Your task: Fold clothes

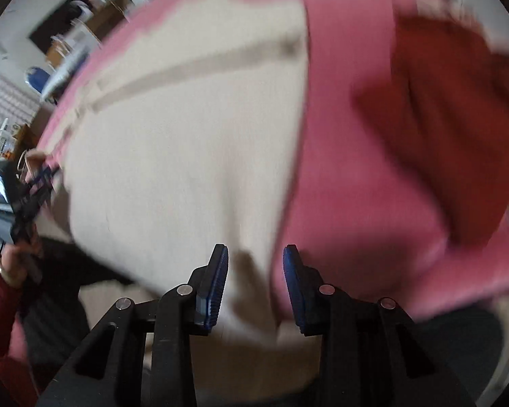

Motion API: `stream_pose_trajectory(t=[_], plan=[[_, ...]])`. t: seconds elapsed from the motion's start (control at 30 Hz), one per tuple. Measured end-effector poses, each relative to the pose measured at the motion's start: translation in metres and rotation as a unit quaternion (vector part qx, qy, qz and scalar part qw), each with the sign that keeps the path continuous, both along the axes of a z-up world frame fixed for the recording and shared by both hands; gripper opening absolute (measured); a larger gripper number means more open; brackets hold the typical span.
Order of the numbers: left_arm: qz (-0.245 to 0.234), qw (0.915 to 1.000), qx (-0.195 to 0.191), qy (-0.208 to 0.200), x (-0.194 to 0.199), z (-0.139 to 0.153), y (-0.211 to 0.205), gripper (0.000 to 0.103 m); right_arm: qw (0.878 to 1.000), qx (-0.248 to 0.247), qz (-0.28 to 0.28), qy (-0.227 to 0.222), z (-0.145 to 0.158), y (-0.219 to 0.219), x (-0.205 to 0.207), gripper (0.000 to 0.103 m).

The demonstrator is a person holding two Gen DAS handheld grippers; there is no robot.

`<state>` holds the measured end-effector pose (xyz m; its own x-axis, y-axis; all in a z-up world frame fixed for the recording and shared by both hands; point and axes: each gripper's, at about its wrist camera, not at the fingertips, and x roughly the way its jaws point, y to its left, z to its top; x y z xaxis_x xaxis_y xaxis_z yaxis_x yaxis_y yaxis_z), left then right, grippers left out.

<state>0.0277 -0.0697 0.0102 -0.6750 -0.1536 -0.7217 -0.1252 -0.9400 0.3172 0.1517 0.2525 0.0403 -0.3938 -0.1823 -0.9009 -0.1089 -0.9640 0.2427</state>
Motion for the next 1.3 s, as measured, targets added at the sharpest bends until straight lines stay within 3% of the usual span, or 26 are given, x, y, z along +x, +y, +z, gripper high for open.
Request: stream_pose_trajectory(t=[0.1,0.17,0.27,0.37,0.47,0.57,0.67,0.73,0.8,0.87,0.93,1.0,1.07,1.17,1.23,1.3], plan=[[-0.013,0.9991,0.02,-0.035,-0.013,-0.004,0.014,0.033,0.998,0.001,0.013,0.053,0.008,-0.018,-0.031,0.039],[-0.001,0.9983,0.026,-0.053,-0.016,-0.005,0.023,0.033,0.998,0.009,0.024,0.06,0.001,-0.015,-0.042,0.039],[0.018,0.9963,0.042,-0.073,-0.016,-0.007,0.027,0.031,0.998,0.038,0.032,0.046,-0.017,-0.045,-0.067,0.039],[0.014,0.9973,0.034,-0.064,-0.004,-0.011,0.024,0.032,0.996,0.065,0.054,0.026,-0.03,-0.069,-0.059,0.047],[0.015,0.9985,0.028,-0.045,0.01,-0.011,0.018,0.033,0.99,0.104,0.091,0.023,-0.031,-0.088,-0.04,0.065],[0.075,0.9964,0.04,-0.003,0.015,0.003,-0.008,0.034,0.983,0.135,0.12,0.013,-0.028,-0.1,-0.027,0.067],[0.153,0.9846,0.084,0.01,0.007,0.01,-0.044,0.032,0.987,0.111,0.109,0.036,-0.014,-0.101,-0.026,0.067],[0.173,0.9741,0.143,0.025,0.006,0.015,-0.061,0.03,0.99,0.089,0.089,0.061,-0.005,-0.099,-0.034,0.067],[0.143,0.9733,0.175,0.042,0.0,0.022,-0.057,0.029,0.99,0.087,0.077,0.08,-0.002,-0.101,-0.048,0.067],[0.09,0.9827,0.152,0.054,-0.006,0.026,-0.036,0.029,0.99,0.089,0.068,0.088,0.001,-0.098,-0.052,0.067],[0.012,0.9936,0.101,0.049,-0.013,0.022,-0.002,0.031,0.992,0.085,0.067,0.071,-0.012,-0.1,-0.056,0.067],[-0.036,0.9983,0.043,0.017,-0.025,0.004,0.021,0.032,0.993,0.082,0.076,0.031,-0.032,-0.109,-0.058,0.068],[-0.031,0.9994,0.01,-0.016,-0.033,-0.015,0.028,0.032,0.989,0.096,0.105,0.028,-0.035,-0.121,-0.043,0.076],[-0.004,0.9995,0.024,-0.02,-0.04,-0.023,0.026,0.031,0.985,0.096,0.141,0.029,-0.03,-0.13,-0.023,0.078],[0.007,0.999,0.043,-0.012,-0.043,-0.019,0.024,0.031,0.987,0.074,0.127,0.062,-0.013,-0.119,-0.017,0.078],[0.021,0.9971,0.072,0.005,-0.044,-0.011,0.017,0.031,0.988,0.078,0.076,0.106,0.006,-0.097,-0.024,0.078]])
